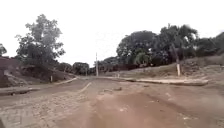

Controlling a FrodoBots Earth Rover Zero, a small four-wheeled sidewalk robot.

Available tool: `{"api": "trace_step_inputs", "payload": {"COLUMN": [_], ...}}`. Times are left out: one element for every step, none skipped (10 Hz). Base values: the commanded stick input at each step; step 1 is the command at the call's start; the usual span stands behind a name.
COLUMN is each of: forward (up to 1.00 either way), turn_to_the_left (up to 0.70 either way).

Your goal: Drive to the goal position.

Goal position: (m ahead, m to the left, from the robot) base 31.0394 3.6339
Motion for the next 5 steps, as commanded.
{"api": "trace_step_inputs", "payload": {"forward": [0.85, 0.85, 0.85, 0.85, 0.85], "turn_to_the_left": [0.27, 0.27, 0.27, 0.27, 0.27]}}
